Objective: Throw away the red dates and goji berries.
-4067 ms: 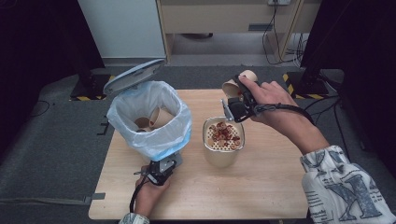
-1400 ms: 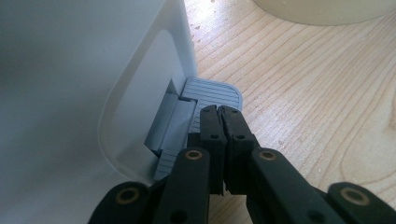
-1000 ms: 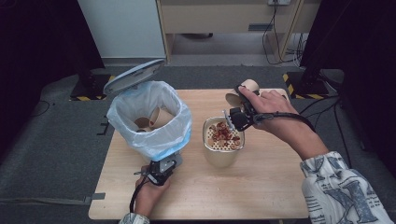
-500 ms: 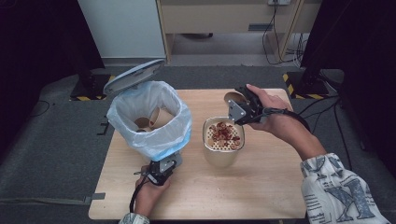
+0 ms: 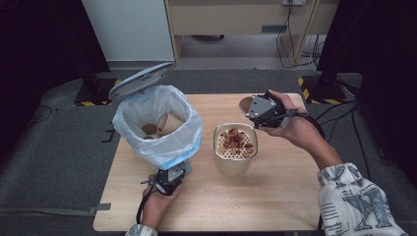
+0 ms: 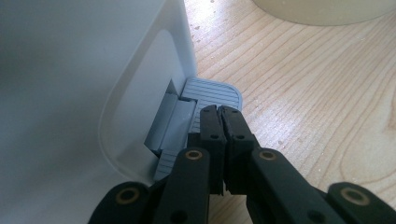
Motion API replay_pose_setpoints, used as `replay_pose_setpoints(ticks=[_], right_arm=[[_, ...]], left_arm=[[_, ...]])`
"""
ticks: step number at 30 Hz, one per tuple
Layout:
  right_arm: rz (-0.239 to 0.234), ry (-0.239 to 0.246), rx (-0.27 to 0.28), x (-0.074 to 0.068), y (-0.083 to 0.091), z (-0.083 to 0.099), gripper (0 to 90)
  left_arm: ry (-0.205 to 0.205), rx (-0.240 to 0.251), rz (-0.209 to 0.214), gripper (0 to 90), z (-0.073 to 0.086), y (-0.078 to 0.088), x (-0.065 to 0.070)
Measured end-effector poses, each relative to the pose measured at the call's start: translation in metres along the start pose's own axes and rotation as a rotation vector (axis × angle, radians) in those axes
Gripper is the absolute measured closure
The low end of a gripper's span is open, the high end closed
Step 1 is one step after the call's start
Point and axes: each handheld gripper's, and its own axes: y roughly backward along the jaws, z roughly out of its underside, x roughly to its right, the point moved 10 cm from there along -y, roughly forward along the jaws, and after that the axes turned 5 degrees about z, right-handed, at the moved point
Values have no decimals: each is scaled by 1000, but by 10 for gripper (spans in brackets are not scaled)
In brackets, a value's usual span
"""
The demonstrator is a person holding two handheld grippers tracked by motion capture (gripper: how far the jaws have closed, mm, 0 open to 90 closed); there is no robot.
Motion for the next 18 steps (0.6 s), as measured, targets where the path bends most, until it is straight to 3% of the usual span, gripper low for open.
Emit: replay_pose_setpoints(ticks=[1, 14, 17, 18], right_arm=[[-5, -10, 0, 0, 0, 1, 386], [-15, -84, 11, 7, 7, 9, 385], [-18, -148, 14, 13, 11, 16, 380], [-18, -148, 14, 13, 11, 16, 380]], left_arm=[[30, 0, -15, 875, 1, 1, 1], [25, 4, -11, 875, 0, 0, 1], [23, 4, -9, 875, 0, 0, 1], [23, 4, -9, 875, 0, 0, 1]])
